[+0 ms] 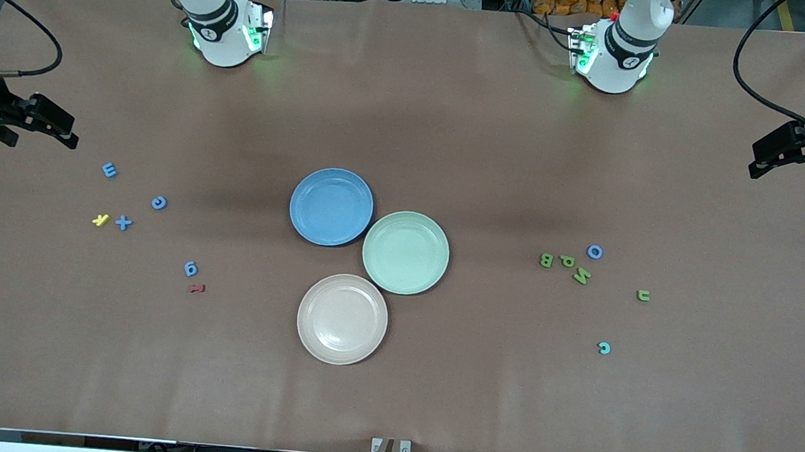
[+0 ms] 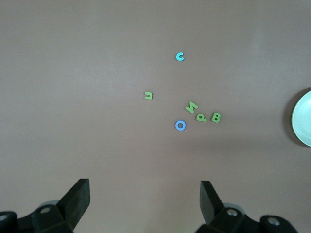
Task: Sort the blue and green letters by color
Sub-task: 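Lower both grippers from rest toward the letters beside each arm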
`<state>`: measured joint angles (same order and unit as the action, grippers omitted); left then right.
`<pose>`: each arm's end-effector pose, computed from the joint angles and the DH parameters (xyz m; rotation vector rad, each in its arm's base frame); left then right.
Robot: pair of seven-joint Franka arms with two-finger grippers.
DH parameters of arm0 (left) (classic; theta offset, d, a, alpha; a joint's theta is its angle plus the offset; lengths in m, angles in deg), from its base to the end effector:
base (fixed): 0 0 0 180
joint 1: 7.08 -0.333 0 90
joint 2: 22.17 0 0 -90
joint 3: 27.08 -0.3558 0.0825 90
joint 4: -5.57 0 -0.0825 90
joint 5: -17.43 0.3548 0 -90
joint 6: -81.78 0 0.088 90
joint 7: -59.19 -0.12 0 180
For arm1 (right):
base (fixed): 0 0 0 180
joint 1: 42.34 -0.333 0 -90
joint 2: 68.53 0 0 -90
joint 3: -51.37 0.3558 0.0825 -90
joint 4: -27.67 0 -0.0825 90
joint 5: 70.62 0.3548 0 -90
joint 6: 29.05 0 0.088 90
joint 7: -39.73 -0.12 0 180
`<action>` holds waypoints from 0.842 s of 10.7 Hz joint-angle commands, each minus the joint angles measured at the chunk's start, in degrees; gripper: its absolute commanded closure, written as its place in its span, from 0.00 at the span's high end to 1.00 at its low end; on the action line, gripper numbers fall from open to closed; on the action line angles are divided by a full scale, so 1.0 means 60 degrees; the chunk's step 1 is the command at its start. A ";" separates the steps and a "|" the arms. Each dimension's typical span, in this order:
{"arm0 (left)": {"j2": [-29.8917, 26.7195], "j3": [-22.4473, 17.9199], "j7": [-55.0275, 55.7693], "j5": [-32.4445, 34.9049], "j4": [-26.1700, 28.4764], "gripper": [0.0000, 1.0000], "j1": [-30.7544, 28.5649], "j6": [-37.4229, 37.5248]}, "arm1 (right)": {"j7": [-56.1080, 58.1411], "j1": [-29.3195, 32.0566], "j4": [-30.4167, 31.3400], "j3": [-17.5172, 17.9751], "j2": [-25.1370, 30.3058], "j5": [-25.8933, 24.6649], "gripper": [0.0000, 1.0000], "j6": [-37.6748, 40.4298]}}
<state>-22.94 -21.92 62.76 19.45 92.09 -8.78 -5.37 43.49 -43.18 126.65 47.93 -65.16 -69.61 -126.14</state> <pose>0.5156 -0.0272 0.6807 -3.1065 -0.0064 -0.0413 0.5132 -0.0224 0.6227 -3.1216 -0.0286 -0.0419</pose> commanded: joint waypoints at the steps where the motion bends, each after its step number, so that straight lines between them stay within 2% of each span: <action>1: 0.0214 0.0063 -0.0243 0.0089 0.0213 1.00 -0.0010 -0.0166 | -0.0055 0.0081 0.0144 0.0060 -0.0004 -0.0051 1.00 -0.0106; 2: 0.0376 0.0092 -0.0243 0.0089 0.0431 1.00 0.0005 -0.0312 | -0.0055 0.0096 0.0202 0.0060 -0.0092 -0.0051 1.00 -0.0266; 6: 0.0392 0.0121 -0.0243 0.0089 0.2391 1.00 -0.0097 -0.2359 | -0.0041 0.0650 0.0509 0.0060 -0.1058 -0.0037 1.00 -0.0895; 9: 0.0683 0.0092 -0.0258 0.0220 0.3682 1.00 -0.0126 -0.4116 | 0.0003 0.0653 0.1650 0.0060 -0.1147 -0.0036 1.00 -0.2504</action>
<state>-18.75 -21.51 62.75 19.45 108.37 -8.88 -23.09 43.50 -39.51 131.97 47.83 -72.60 -69.69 -135.82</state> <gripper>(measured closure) 0.000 0.000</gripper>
